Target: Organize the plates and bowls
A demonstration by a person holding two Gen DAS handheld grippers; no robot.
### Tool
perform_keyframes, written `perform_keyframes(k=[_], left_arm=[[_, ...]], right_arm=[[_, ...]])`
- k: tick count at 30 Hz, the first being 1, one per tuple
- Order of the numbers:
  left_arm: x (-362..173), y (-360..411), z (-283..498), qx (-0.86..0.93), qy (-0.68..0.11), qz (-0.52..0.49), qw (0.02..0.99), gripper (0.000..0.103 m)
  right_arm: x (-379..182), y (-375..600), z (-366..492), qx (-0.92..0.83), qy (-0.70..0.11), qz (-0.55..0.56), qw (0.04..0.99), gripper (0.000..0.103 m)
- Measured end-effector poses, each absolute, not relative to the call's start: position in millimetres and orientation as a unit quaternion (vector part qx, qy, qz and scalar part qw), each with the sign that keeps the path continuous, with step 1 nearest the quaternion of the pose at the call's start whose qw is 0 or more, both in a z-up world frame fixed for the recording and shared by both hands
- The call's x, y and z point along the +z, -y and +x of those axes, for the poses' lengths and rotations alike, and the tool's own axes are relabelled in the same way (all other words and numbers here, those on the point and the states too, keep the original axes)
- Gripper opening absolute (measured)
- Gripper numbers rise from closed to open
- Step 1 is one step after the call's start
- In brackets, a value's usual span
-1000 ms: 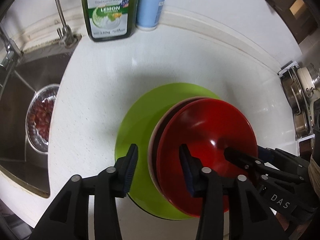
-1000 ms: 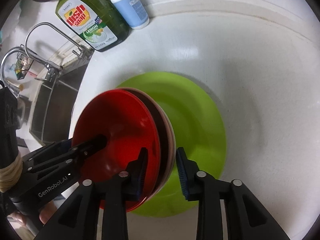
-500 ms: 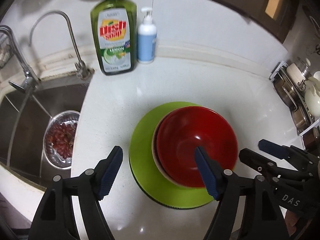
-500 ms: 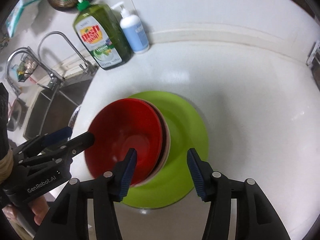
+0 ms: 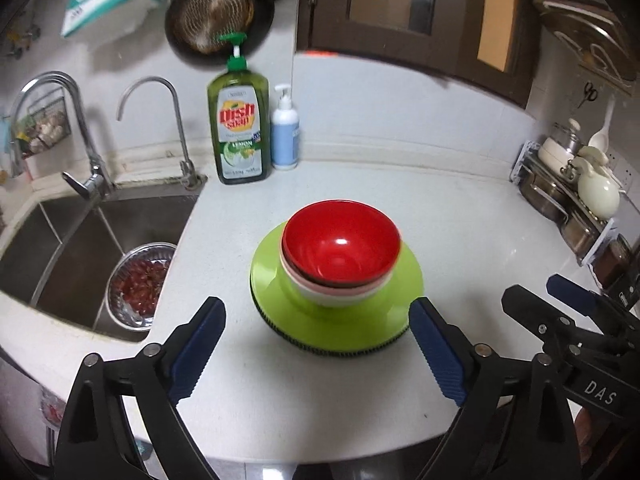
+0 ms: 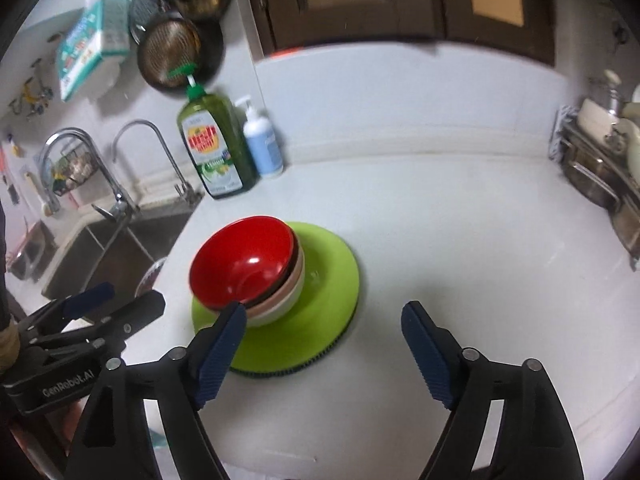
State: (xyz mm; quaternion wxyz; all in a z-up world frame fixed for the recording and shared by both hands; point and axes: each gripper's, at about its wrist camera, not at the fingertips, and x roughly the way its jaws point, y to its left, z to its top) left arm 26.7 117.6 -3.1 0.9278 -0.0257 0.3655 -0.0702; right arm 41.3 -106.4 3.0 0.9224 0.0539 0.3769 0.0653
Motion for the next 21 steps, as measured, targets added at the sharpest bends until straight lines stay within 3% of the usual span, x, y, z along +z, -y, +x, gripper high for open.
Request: perform_keyframes(k=[10, 21], left_arm=[[13.8, -113.6, -64.1, -0.033, -0.306, -0.016, 0.951, 0.103], [42.3, -105.0, -116.6, -0.034, -0.266, 0.009, 0.963, 0.103]], right_arm=[[11.2, 115.7, -55.7, 0.042, -0.322, 0.043, 0.945, 0.086], [29.6, 126.2, -128.5, 0.044, -0.301, 0.051, 0.951, 0.086]])
